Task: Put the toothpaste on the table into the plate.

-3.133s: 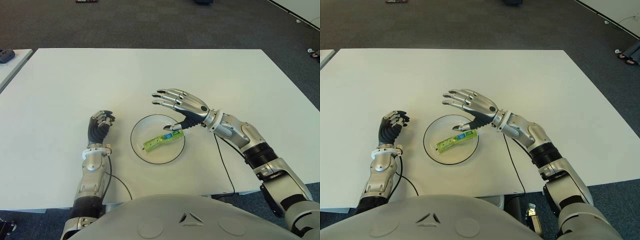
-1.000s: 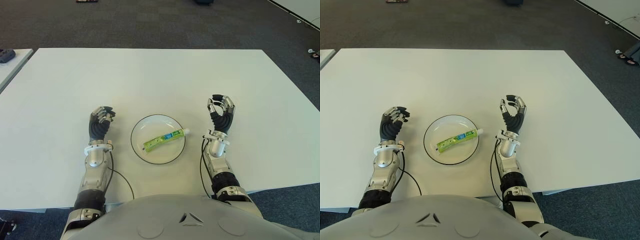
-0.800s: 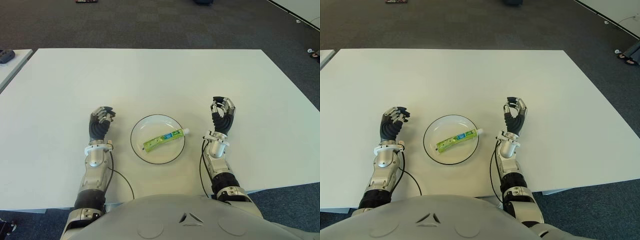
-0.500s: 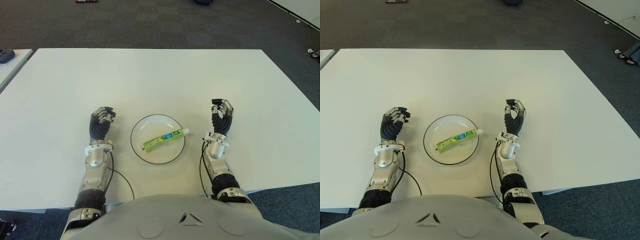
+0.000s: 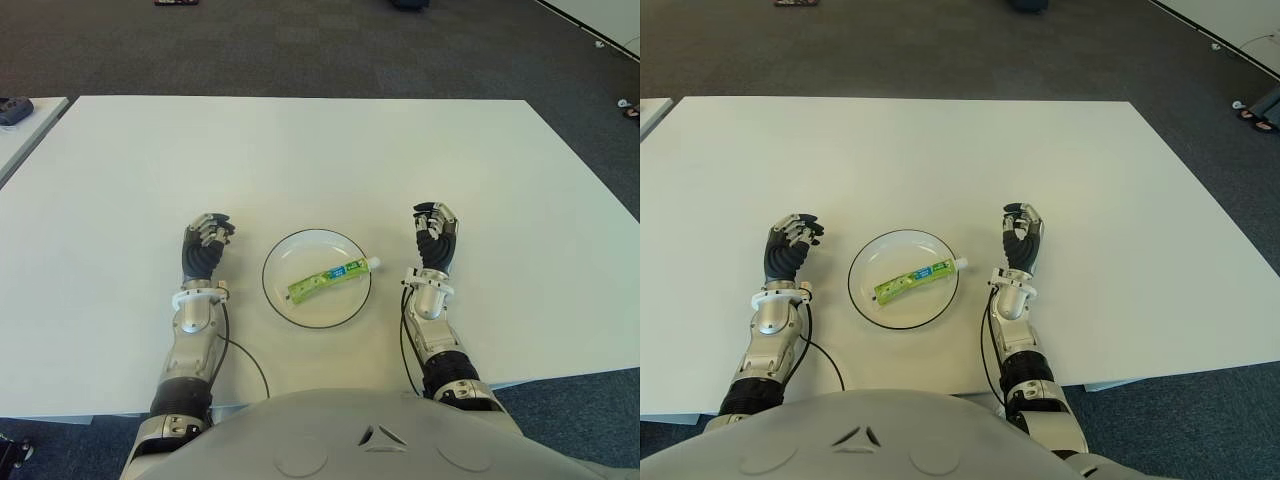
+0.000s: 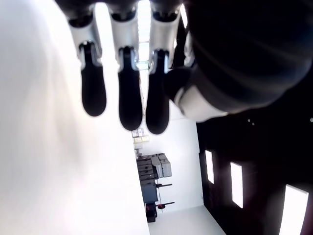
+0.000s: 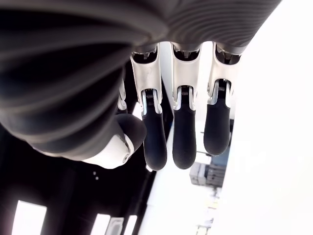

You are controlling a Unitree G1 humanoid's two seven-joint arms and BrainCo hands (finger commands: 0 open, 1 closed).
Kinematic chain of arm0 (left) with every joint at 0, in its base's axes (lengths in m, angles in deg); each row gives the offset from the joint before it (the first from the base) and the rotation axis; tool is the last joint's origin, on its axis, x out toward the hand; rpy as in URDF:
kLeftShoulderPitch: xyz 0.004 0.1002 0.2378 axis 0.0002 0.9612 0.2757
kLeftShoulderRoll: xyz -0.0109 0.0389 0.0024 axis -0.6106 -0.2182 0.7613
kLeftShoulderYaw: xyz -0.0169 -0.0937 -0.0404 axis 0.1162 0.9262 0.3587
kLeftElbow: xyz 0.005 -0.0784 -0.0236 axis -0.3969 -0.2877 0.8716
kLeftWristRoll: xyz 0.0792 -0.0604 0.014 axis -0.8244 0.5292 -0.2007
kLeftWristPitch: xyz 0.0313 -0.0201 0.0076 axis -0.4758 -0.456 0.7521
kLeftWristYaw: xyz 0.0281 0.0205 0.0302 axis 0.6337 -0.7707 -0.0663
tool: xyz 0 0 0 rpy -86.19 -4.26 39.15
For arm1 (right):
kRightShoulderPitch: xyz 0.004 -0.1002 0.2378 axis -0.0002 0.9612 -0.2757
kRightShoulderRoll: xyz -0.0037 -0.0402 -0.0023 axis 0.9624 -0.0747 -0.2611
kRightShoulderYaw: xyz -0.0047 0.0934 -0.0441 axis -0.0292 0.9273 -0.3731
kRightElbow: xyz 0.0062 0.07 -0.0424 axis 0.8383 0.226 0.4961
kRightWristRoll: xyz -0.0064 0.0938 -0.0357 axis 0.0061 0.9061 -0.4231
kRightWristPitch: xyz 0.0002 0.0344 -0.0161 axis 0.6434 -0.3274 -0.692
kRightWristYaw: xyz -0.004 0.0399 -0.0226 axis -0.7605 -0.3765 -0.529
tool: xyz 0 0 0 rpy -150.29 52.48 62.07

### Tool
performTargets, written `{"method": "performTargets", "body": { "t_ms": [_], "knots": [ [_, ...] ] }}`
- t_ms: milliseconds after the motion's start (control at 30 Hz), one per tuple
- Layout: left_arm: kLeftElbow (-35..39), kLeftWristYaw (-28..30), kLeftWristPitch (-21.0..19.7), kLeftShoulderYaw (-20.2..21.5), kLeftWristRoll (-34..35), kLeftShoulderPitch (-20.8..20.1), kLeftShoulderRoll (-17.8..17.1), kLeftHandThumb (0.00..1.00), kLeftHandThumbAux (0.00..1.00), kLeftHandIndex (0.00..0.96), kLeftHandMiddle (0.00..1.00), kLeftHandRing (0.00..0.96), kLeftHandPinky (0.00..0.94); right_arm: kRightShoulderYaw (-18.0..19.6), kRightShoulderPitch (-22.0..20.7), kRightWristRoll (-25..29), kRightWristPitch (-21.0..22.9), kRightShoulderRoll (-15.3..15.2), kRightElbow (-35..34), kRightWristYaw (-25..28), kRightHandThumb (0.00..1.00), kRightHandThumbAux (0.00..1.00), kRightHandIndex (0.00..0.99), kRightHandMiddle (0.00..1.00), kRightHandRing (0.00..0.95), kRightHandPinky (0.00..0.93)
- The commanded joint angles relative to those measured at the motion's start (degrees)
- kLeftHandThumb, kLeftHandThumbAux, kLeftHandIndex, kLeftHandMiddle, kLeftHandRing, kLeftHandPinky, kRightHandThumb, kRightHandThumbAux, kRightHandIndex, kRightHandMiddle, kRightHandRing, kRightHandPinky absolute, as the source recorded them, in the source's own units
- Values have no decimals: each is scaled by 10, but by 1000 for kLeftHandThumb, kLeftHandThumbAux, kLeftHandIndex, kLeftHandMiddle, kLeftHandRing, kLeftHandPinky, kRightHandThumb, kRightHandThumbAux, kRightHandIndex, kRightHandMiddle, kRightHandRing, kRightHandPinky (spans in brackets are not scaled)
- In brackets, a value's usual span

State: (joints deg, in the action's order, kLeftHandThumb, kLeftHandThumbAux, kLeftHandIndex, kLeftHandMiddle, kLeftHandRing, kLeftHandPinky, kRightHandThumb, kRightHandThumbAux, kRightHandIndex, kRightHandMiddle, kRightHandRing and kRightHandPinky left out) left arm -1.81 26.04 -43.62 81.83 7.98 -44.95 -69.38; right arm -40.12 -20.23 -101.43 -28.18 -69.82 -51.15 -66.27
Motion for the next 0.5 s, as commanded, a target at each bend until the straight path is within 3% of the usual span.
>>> {"method": "performTargets", "body": {
  "t_ms": [33,267,500],
  "knots": [
    [1,1,-11,-1,-6,-6,-3,704,722,430,513,503,493,-7,12,-4,21,1,-10,9,698,736,427,466,462,467],
    [1,11,-12,1,5,-5,-6,702,722,430,530,516,498,-16,17,-2,26,-2,-22,26,699,736,427,465,466,500],
    [-6,18,-3,3,13,-7,-7,703,721,431,547,527,499,-54,28,-30,74,-46,-51,108,698,737,426,470,482,543]
  ]
}}
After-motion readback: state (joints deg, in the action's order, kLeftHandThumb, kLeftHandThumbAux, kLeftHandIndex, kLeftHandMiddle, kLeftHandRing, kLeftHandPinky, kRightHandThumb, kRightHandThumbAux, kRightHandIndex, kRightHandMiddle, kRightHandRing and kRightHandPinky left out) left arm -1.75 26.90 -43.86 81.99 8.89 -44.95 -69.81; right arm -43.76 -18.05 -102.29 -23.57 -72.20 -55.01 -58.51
